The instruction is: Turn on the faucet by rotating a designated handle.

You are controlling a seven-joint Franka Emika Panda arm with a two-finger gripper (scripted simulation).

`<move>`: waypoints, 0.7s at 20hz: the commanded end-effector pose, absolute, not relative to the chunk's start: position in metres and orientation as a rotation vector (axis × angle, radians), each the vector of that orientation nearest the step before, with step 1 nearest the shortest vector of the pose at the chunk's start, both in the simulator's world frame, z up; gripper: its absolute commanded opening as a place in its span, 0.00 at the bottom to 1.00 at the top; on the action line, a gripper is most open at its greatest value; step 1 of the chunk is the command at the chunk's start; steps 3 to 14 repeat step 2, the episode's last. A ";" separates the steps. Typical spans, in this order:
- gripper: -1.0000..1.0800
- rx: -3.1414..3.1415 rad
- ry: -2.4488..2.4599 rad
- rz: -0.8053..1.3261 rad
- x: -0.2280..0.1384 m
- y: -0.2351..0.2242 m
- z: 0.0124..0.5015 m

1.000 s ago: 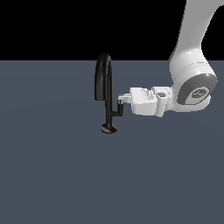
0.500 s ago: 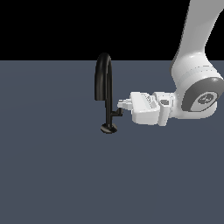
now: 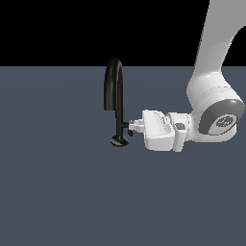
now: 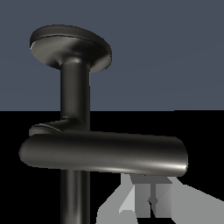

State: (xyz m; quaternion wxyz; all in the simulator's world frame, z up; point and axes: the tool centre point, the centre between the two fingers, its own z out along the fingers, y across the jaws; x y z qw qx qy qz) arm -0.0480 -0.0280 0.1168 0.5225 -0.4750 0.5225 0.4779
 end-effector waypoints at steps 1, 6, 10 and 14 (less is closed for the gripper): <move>0.00 -1.120 1.278 1.167 -0.063 -0.027 0.087; 0.00 -1.120 1.278 1.167 -0.063 -0.027 0.087; 0.00 -1.120 1.278 1.167 -0.063 -0.027 0.087; 0.00 -1.120 1.278 1.167 -0.063 -0.027 0.087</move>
